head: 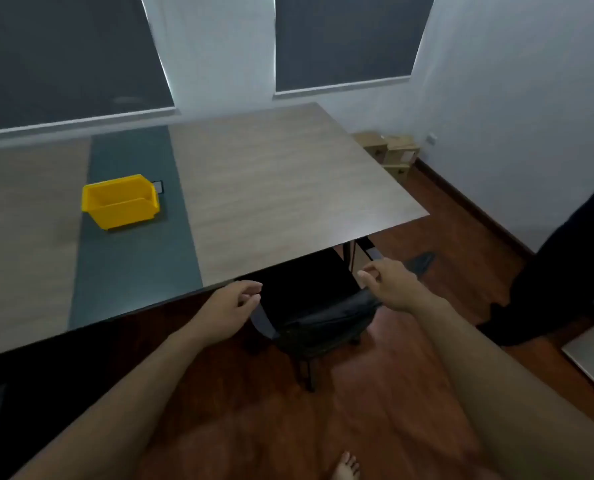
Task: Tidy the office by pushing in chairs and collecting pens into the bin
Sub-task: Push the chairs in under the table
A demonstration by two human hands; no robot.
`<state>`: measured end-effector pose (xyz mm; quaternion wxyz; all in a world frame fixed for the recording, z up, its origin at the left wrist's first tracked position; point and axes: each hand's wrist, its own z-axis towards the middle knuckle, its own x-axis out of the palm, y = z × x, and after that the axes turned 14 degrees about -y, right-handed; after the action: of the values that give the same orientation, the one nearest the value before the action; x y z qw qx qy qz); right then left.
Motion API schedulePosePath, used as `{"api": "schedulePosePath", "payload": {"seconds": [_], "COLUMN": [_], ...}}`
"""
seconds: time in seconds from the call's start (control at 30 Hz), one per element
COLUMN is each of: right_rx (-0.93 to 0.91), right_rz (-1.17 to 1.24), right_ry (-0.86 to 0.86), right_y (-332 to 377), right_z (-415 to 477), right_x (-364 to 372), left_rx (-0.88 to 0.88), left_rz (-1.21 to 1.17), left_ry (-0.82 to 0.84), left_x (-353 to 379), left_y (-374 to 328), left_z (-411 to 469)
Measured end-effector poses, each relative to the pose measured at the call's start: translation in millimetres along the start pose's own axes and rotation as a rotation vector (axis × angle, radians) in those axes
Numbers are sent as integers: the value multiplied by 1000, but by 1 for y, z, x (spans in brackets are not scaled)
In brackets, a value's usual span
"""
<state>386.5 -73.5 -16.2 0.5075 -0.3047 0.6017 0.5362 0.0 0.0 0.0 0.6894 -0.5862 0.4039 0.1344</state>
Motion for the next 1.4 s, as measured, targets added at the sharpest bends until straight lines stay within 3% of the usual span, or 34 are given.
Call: {"api": "schedulePosePath", "payload": {"seconds": [0.23,0.47,0.57,0.97,1.4], "right_rx": [25,-203,-227,-139,-84], "right_rz": [-61,-208,-201,-87,-37], "right_ry": [166,217,196,147,123], "right_y": [-75,-97,-106,-106,-98], "right_z": [-21,-17,-11,63,141], "right_x": [13,39,47,62,74], "left_rx": [-14,-81,-36,88,173], "left_rz": [82,233,426,493,494], "left_ry": [87,290,225,101,98], "left_x": [109,176,201,195,177], "left_y": [-66,-86,-69,-46,-25], "left_z": [11,27,30,113,201]}}
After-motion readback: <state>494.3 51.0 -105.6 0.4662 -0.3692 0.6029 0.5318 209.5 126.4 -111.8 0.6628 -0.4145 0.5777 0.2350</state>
